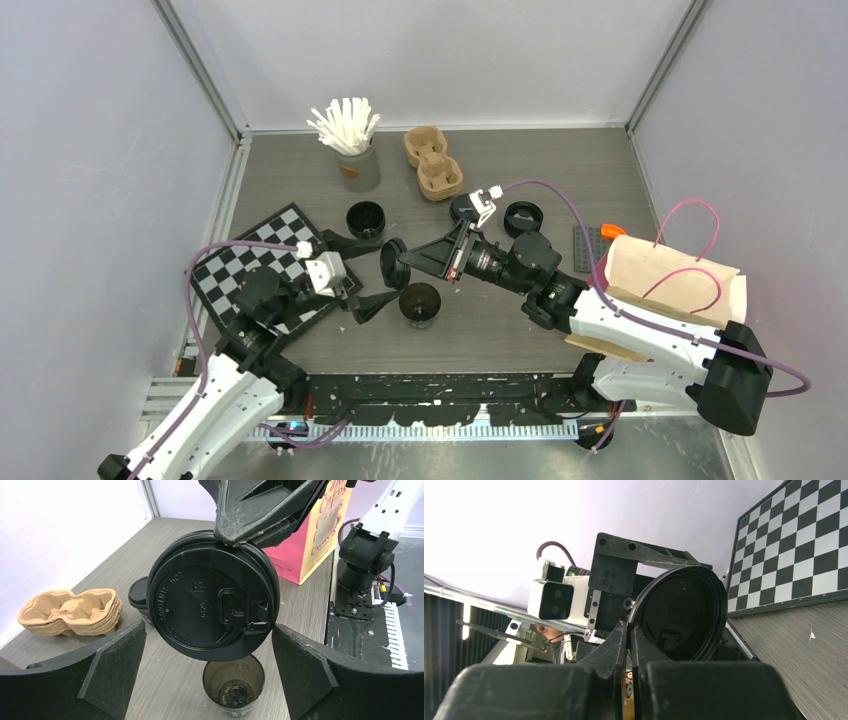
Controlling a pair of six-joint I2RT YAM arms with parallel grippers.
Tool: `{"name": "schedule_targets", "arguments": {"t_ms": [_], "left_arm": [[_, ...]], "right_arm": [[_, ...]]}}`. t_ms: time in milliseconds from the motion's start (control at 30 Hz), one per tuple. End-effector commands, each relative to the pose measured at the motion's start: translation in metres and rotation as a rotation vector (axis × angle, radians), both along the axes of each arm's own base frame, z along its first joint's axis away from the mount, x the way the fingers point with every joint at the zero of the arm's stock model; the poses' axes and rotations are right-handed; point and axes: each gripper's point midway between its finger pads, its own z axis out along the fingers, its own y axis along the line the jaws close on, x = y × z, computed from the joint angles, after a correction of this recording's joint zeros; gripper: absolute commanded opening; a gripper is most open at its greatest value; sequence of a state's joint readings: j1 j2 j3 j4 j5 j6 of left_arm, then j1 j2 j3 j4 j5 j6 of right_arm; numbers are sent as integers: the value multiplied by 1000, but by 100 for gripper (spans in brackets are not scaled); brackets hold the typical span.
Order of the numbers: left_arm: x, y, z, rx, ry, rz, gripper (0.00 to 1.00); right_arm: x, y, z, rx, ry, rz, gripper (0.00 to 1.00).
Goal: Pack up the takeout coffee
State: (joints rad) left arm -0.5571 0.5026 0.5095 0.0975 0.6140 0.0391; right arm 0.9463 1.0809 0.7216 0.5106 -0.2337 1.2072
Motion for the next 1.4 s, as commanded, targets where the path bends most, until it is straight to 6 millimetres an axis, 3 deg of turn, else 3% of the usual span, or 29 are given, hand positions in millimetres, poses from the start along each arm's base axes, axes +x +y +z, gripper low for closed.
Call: {"name": "schedule_targets", "arguments": {"t_ms": [0,467,767,900,1067,1267,1367], "left_arm": [[-3,-1,16,-7,-57,-20,97],[-7,0,17,13,-57,-33,83],[-10,1,17,25,-36,-33,76],[-10,2,8,63,6,-32,75],[-8,6,-10,135,77,-13,73],[-3,4,-30,206,204,-1,72],[1,0,-45,261,264,6,71]], "right_arm": [[-3,-2,21,60,-46,7,9],[-4,-5,17,40,-54,0,14],[-1,-15,11,-19,-64,-53,23],[2,-22,5,-66,-77,-86,36],[10,-51,-4,-183,-113,-214,60],[14,-95,-13,-401,-194,-347,70],[13,-112,-8,-510,-246,-369,74]]}}
